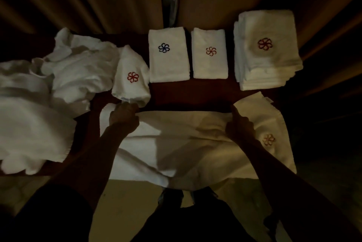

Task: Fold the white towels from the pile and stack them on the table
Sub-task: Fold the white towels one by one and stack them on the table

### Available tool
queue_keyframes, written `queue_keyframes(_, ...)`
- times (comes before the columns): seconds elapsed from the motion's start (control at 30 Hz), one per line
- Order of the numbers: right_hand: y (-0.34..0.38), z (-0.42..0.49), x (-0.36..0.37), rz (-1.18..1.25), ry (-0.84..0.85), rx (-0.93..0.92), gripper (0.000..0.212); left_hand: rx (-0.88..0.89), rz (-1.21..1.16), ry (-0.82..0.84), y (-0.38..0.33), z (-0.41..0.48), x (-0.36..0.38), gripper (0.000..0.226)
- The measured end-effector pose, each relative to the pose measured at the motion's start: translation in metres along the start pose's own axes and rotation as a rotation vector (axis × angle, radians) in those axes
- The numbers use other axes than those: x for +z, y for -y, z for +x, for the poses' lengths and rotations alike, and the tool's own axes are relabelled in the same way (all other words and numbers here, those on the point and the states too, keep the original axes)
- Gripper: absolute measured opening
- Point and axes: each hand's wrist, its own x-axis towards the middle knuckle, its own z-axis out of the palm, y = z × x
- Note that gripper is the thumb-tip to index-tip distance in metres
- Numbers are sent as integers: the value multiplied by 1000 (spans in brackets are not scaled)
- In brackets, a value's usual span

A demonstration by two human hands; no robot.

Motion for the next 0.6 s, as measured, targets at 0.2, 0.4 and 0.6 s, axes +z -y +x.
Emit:
queue_keyframes(0.2, -10, 18, -8, -35, -96, 7, 41, -18, 31, -187, 2, 0, -19, 31)
queue_keyframes(0.4, 6, 31, -23, 54, -446, -100, 37, -108, -29, -283, -11, 11, -50, 38)
queue_keyframes(0.6, 14, 39, -28, 41, -738, -182, 33, -78, -123, -329, -15, 29, -73, 35)
